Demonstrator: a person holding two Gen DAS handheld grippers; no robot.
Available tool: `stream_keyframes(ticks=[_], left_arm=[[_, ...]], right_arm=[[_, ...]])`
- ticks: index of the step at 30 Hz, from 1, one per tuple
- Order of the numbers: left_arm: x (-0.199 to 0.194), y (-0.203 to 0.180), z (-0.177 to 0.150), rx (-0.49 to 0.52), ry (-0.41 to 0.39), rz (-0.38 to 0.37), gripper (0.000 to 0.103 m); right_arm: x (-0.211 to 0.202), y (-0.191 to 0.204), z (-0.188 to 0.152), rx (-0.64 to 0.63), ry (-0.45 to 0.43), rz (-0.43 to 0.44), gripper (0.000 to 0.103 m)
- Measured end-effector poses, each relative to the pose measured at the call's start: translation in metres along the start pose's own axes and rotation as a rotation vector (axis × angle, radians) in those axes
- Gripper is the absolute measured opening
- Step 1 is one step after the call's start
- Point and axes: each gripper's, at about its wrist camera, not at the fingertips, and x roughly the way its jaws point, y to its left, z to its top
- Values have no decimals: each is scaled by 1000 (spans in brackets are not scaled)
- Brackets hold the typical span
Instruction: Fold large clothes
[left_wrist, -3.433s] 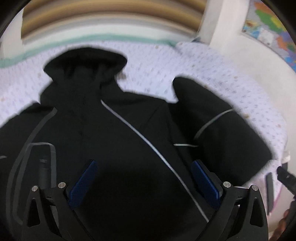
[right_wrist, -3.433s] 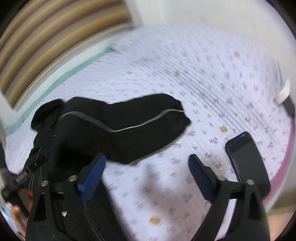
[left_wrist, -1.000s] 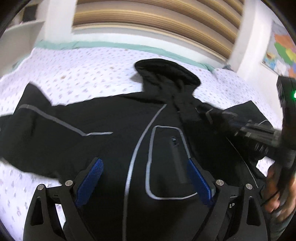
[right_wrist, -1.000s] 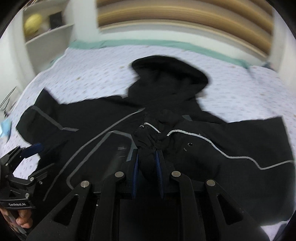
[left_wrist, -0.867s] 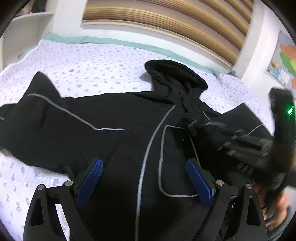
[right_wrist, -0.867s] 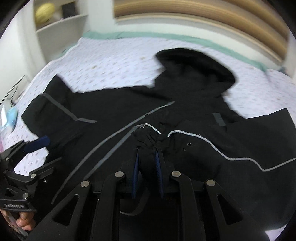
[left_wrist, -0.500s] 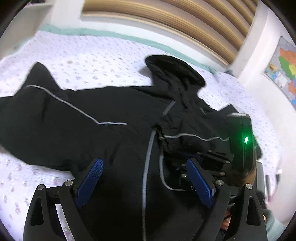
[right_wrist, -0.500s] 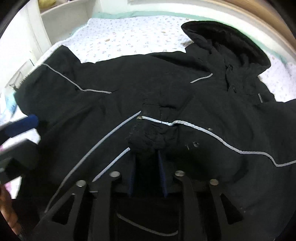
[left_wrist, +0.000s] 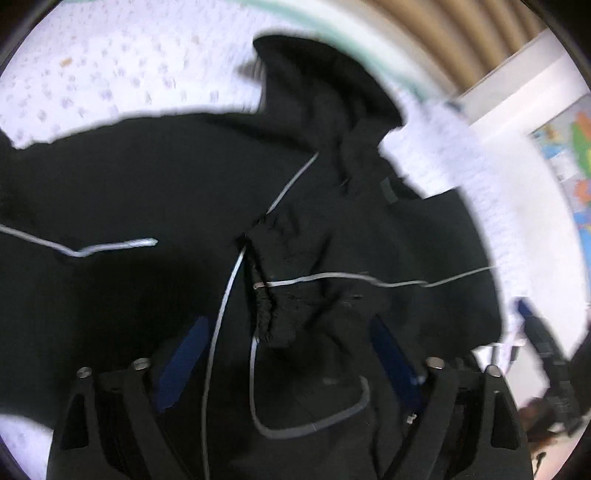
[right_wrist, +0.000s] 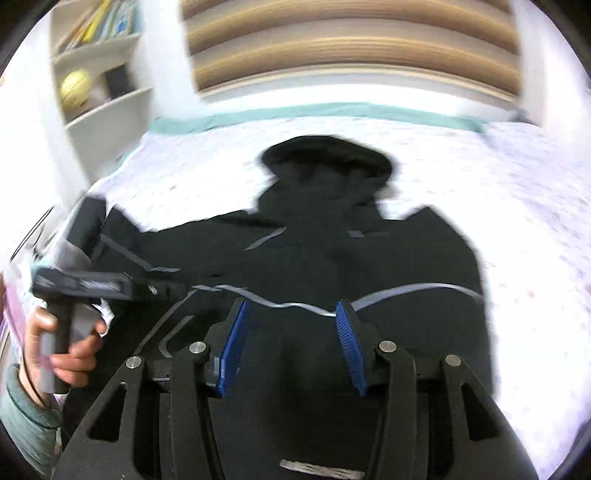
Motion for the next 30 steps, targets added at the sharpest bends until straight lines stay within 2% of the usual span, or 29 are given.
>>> stream_keyframes(ticks=[2,3,5,6,7,9,12,13,16,19,20,21,23,26,29,30], left_arm=[[23,-1,3,-15,41,-7,64],[28,-3,3,-4,34,17,58],[29,-15,2,56,-12,122,34],[25,-21,2,82,-41,170,28],[17,-23,2,86,-72,155,24],[-7,-22,4,78,-150,123,22],[-50,-6,5,57,-277,162,22],[-59,3,5,37,-293,173,22],[-75,37,1,-19,-283,177,22],[-51,58,-3,-29,-164,199,23],[-37,62,-6,-16,-120,222,24],[-29,62,-10,6,-108,248,27],[-26,60,-15,40,-130,261,30],[-38,55,-18,56,-178,261,39],[-68,46,-20,54,-282,260,45],[-78,40,-23,66,-319,244,50]], right_arm=[[-11,-23,-3,28,-7,-58,51],[-15,-34,-4,42,-9,-85,51],[-19,-54,-7,73,-3,-123,51],[-19,-61,-7,91,2,-134,51],[-18,-71,-7,115,7,-147,51],[-16,-83,-7,146,11,-163,51],[-5,-93,-4,184,25,-172,51],[2,-93,-3,186,37,-172,51],[31,-82,-4,171,93,-166,55],[67,-68,-10,144,157,-148,60],[84,-64,-14,129,190,-173,60],[104,-61,-21,118,242,-202,60],[139,-58,-38,91,335,-255,61],[149,-47,-44,15,317,-323,61],[145,-52,-36,50,348,-313,61],[141,-52,-33,58,350,-310,61]])
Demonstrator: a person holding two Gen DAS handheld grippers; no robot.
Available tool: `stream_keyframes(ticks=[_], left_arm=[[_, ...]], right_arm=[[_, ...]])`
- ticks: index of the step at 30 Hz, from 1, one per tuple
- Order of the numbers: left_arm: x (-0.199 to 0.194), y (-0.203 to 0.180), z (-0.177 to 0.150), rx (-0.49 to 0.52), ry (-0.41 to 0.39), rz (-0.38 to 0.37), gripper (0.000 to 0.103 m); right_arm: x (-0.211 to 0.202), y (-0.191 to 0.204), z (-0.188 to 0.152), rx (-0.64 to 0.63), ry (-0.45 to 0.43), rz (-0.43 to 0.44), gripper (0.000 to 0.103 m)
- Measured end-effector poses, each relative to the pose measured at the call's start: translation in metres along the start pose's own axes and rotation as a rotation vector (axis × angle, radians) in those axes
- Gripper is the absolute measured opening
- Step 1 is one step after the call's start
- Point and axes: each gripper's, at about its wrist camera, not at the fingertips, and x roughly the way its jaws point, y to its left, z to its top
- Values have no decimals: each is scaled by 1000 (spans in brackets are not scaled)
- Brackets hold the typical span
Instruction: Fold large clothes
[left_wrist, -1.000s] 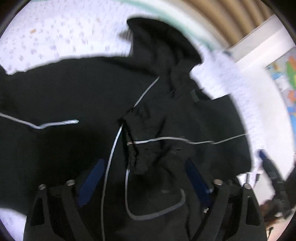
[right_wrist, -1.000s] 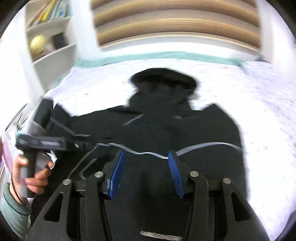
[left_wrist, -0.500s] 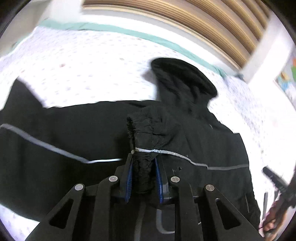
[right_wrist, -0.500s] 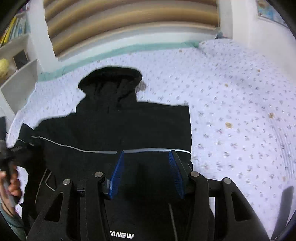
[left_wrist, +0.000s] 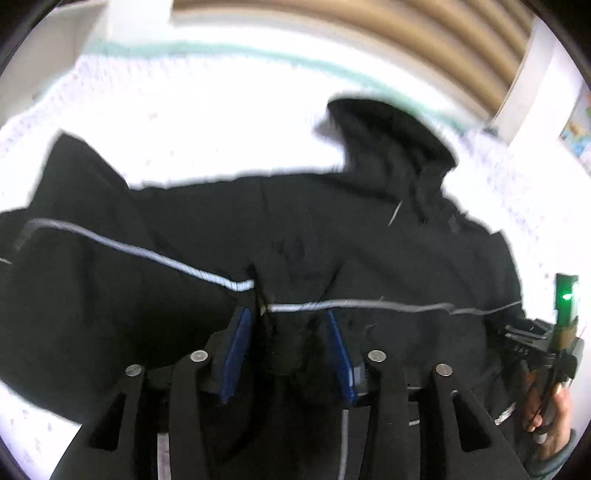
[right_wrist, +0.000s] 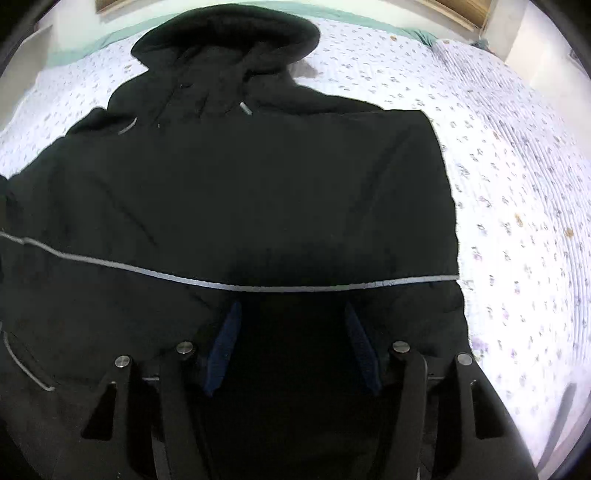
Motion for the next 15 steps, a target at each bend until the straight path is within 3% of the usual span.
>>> stream_keyframes(ticks=[1,3,7,8,11,15], left_arm=[[-8,-3,2,6,-26,-16,57],[-19,-10,6,24,-54,-49,59],[6,-33,8,43,7,-114,58],[19,-37,8,41,37,-107,58],[75,-32,-6,5,227,-38,57],[80,-41,-8,52,215,-5,57]], right_arm=[[-9,1,1,6,-3,28,61],[-29,7,4,12,-40,112,61],[-79,40,10,-46,-167,184,61],[-88,50,12,-61,-190,199,61],[-97,69,17,-77,-211,225,61],[-77,79,18,-57,-186,222,61]])
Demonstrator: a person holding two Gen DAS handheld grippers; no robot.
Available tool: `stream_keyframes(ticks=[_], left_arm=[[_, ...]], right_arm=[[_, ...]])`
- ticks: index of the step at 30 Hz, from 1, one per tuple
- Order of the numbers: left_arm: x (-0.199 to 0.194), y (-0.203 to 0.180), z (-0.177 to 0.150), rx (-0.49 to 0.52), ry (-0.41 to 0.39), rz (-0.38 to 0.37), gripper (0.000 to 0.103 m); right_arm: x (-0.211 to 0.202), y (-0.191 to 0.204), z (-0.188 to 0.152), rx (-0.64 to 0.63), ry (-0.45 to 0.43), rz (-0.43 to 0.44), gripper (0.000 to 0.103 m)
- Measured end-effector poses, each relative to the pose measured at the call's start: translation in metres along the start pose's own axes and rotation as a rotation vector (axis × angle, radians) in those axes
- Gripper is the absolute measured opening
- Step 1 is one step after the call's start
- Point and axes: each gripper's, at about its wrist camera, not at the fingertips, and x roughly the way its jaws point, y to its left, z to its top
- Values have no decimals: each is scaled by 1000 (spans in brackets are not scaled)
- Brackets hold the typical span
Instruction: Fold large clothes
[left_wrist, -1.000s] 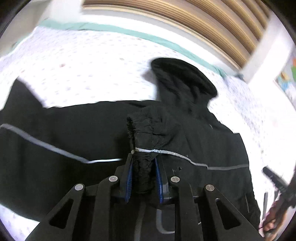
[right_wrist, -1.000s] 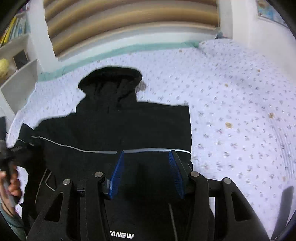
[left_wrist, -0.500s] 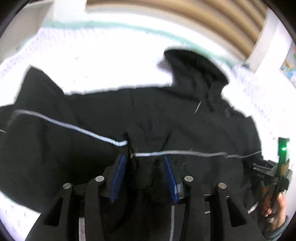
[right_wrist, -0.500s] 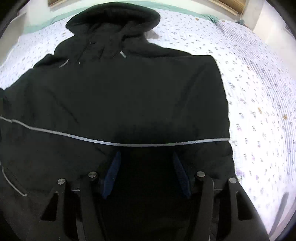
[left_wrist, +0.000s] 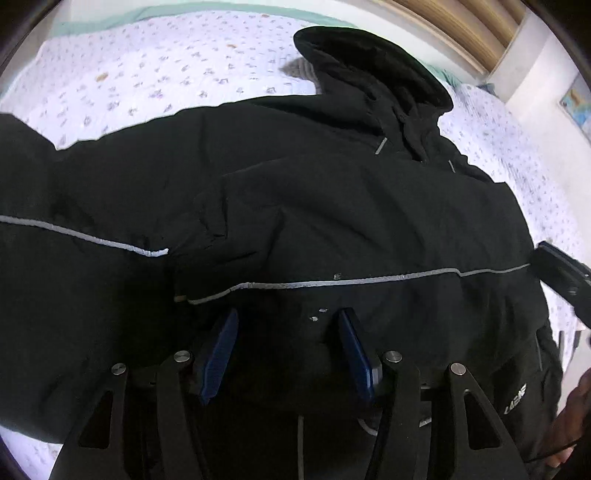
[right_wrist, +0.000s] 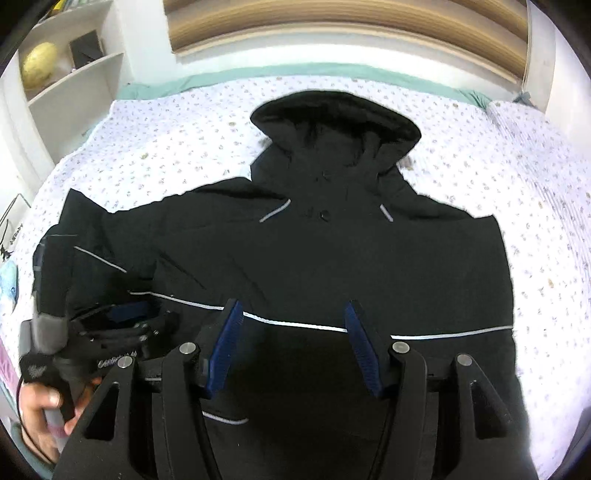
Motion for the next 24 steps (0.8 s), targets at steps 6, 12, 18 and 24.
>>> stream_keyframes(ticks=[6,12,18,24], left_arm=[[-8,1,-5,44,-52,-3,57],[-73,2,-26,122,-185,-76,58],[-173,78,-36,-8,-396,-45,60],[-220,228,-60,-354,-491,164,61]], right_arm=[[59,-1,-16,14,88,-118,61],[74,-4,-39,-26,3,-122,64],[71,-5,-42,-18,-23,-112,66],[70,-5,-43,-16,-35,-113,69]])
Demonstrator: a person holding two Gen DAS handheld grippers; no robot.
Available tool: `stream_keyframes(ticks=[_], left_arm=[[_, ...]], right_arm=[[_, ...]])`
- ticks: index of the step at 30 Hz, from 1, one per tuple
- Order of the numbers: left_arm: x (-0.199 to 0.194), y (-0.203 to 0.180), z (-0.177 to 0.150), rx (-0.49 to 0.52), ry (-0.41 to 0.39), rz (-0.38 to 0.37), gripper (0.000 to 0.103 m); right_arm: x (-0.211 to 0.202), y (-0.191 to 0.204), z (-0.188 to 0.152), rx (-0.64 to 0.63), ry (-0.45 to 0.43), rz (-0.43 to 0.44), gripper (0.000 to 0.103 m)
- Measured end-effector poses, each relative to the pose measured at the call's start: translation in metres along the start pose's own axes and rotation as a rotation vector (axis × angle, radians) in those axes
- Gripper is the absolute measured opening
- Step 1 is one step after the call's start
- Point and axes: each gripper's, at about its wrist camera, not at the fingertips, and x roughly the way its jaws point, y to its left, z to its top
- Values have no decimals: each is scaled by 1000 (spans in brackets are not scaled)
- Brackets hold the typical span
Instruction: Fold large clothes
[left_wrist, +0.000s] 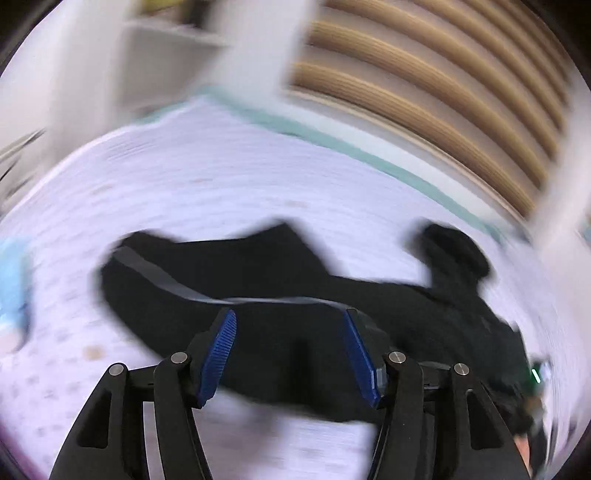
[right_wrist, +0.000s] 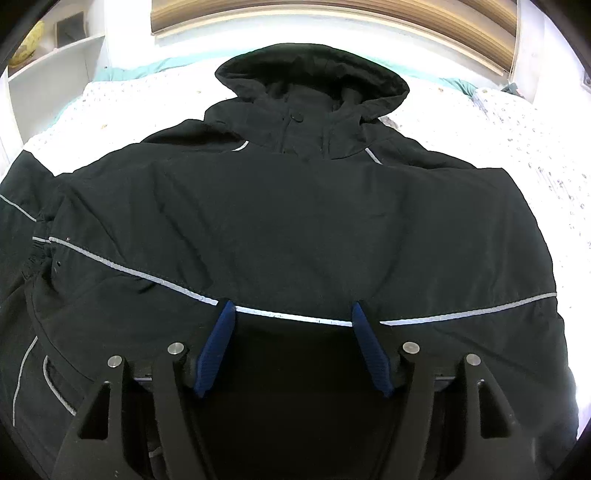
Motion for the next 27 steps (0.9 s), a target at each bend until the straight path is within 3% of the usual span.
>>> stream_keyframes(ticks=[4,7,12,18,21,24,27], left_arm=[[11,81,10,-130,-5,150,61],[29,117,12,-193,16,183,61],[70,147,7,-313,79,121,61],[108,150,2,-401,101,-3,64],[119,144,5,-386,108,27,63],[114,131,12,-324,64,93,25],[87,116,16,-237,-48,302,22]], right_arm=[[0,0,0,-4,-5,-4,71],[0,0,-1,-5,-6,-5,72],[0,-1,0,-7,-5,-6,74],[0,-2,0,-8,-6,-8,75],[0,-2,0,-9,-5,-9,75],[0,-2,0,-8,-4,-8,75],[0,-1,0,-9,-5,-9,75]])
